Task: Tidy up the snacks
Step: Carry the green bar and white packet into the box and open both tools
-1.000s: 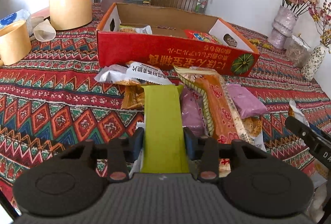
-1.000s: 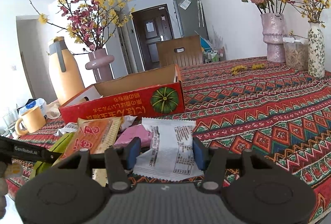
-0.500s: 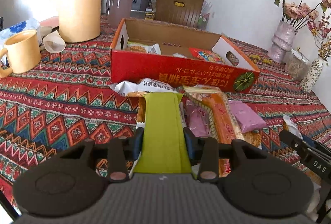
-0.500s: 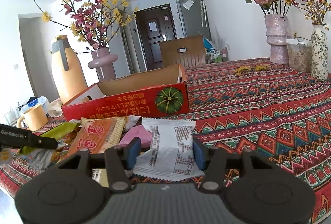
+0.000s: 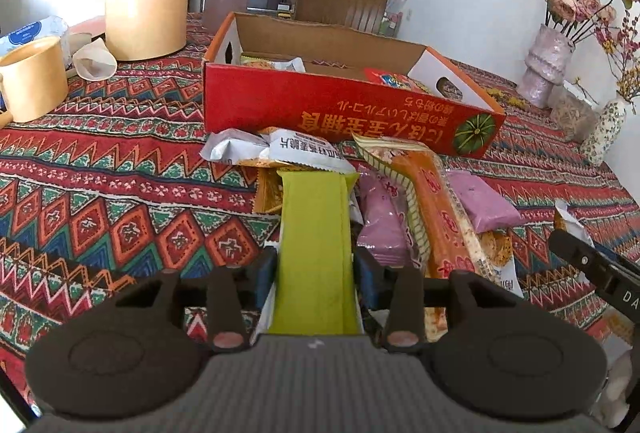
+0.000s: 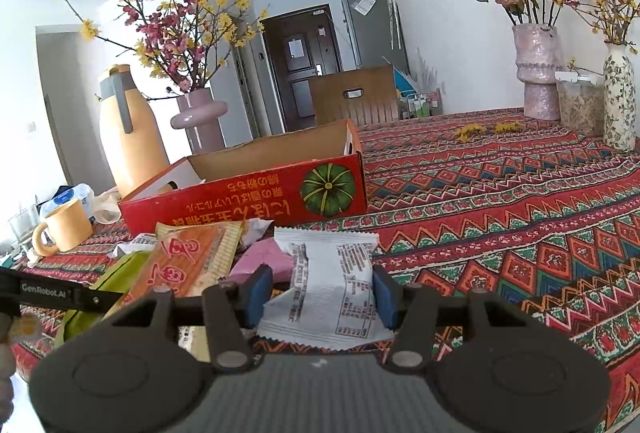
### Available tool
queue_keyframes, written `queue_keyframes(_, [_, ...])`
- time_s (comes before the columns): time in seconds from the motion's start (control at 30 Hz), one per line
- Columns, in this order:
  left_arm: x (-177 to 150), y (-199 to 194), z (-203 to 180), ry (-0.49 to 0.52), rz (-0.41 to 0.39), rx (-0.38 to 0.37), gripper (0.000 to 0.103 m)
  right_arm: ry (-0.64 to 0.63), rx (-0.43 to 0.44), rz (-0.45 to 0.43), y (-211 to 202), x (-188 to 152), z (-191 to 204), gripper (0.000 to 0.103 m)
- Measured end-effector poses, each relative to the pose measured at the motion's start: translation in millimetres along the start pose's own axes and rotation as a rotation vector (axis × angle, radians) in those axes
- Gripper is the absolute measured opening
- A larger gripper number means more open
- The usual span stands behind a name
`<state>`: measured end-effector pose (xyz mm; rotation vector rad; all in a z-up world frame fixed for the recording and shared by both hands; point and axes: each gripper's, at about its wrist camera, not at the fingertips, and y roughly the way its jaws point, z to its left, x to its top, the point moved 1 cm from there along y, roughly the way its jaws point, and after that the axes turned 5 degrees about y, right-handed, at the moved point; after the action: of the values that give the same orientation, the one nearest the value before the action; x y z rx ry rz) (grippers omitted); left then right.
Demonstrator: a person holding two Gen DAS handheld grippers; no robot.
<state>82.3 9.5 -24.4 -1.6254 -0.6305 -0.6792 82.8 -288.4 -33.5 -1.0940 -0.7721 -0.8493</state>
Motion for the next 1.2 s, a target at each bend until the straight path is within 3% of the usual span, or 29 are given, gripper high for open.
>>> queue_keyframes(0.2, [0, -4, 0, 0.008, -0.015, -0.002, 0.037, -0.002, 0.003, 0.002, 1, -1, 1, 0.052])
queue_keyframes(0.53, [15, -36, -4, 0.051, -0.112, 0.001, 0.036, -0.013, 0.016, -0.013, -2, 5, 6, 0.052])
queue_keyframes(0.83, [74, -42, -8, 0.062, -0.211, 0.050, 0.036, -0.053, 0.056, -0.085, 11, 39, 25, 0.052])
queue_keyframes(1.2, [150, -5, -15, 0.038, -0.286, 0.140, 0.036, -0.060, 0.083, -0.134, 76, 107, 41, 0.052])
